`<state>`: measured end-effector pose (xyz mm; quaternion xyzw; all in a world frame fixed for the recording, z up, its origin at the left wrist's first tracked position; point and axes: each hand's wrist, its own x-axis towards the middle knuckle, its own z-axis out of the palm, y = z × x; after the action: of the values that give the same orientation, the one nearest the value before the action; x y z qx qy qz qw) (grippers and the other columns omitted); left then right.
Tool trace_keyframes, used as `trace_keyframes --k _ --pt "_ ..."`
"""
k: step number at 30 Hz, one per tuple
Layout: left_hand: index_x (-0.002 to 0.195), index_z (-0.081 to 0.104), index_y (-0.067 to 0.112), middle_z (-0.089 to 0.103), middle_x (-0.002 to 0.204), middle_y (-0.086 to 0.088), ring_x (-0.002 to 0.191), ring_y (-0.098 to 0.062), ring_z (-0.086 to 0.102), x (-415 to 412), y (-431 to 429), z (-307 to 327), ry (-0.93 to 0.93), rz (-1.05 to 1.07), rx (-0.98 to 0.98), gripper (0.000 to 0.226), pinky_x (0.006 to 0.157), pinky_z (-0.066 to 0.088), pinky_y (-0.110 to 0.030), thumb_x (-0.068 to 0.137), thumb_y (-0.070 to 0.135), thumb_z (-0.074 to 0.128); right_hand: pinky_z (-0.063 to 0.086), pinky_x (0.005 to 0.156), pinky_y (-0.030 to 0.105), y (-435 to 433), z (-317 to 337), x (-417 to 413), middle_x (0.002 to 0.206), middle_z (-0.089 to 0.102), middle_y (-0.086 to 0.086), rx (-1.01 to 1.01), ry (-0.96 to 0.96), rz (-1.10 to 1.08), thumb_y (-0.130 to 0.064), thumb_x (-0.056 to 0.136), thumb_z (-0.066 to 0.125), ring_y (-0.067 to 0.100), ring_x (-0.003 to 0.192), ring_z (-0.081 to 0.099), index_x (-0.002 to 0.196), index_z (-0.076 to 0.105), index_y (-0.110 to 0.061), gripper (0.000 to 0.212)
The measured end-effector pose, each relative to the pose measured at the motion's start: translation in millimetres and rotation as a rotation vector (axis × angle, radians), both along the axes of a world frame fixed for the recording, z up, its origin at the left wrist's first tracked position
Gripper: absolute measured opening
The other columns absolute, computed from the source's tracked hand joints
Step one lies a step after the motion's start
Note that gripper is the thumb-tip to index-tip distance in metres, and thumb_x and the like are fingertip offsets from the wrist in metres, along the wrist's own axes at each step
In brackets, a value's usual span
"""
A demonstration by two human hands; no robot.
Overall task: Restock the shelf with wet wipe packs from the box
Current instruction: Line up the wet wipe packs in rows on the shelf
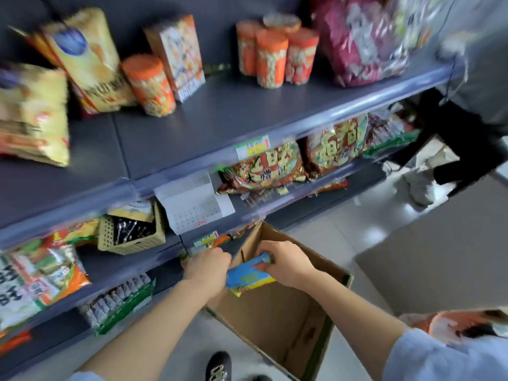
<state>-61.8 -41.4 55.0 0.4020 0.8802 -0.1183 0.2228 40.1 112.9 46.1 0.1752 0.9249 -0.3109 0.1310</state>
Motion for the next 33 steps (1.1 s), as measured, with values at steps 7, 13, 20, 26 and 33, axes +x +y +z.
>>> trace_keyframes --k 7,13,20,26,33 --pt "0.114 0.06 0.014 0.059 0.117 -0.01 0.113 -0.032 0.056 -23 -47 107 0.142 0.135 0.085 0.024 0.083 0.048 -0.039 0.091 0.023 0.059 0.048 0.072 0.033 -26 97 -31 0.103 0.068 0.0 0.072 0.161 0.094 -0.039 0.089 0.061 0.02 0.091 0.061 0.114 0.062 -0.026 0.028" --pt "0.107 0.061 0.015 0.059 0.111 -0.005 0.108 -0.029 0.057 -44 -111 180 0.268 0.257 0.145 0.02 0.074 0.045 -0.035 0.089 0.021 0.058 0.047 0.062 0.031 -76 176 -71 0.093 0.069 0.001 0.124 0.309 0.226 -0.035 0.09 0.061 0.018 0.074 0.059 0.107 0.064 -0.025 0.02" --pt "0.105 0.06 0.017 0.057 0.109 -0.002 0.105 -0.025 0.056 -55 -192 254 0.425 0.338 0.192 0.015 0.072 0.045 -0.036 0.092 0.022 0.058 0.048 0.064 0.033 -151 250 -103 0.083 0.062 -0.004 0.155 0.438 0.332 -0.034 0.092 0.059 0.02 0.074 0.06 0.11 0.064 -0.024 0.021" --pt "0.114 0.06 0.017 0.061 0.114 -0.003 0.105 -0.026 0.059 -55 -272 308 0.521 0.388 0.234 0.03 0.075 0.048 -0.036 0.089 0.034 0.062 0.052 0.069 0.036 -224 292 -117 0.088 0.065 -0.002 0.172 0.553 0.39 -0.036 0.091 0.061 0.019 0.079 0.061 0.108 0.065 -0.022 0.022" --pt "0.109 0.064 0.018 0.064 0.112 -0.003 0.107 -0.026 0.06 -53 -368 354 0.648 0.444 0.251 0.027 0.076 0.049 -0.036 0.087 0.034 0.064 0.039 0.053 0.025 -311 337 -128 0.08 0.062 -0.002 0.139 0.721 0.413 -0.031 0.092 0.06 0.013 0.061 0.053 0.108 0.064 -0.019 0.02"
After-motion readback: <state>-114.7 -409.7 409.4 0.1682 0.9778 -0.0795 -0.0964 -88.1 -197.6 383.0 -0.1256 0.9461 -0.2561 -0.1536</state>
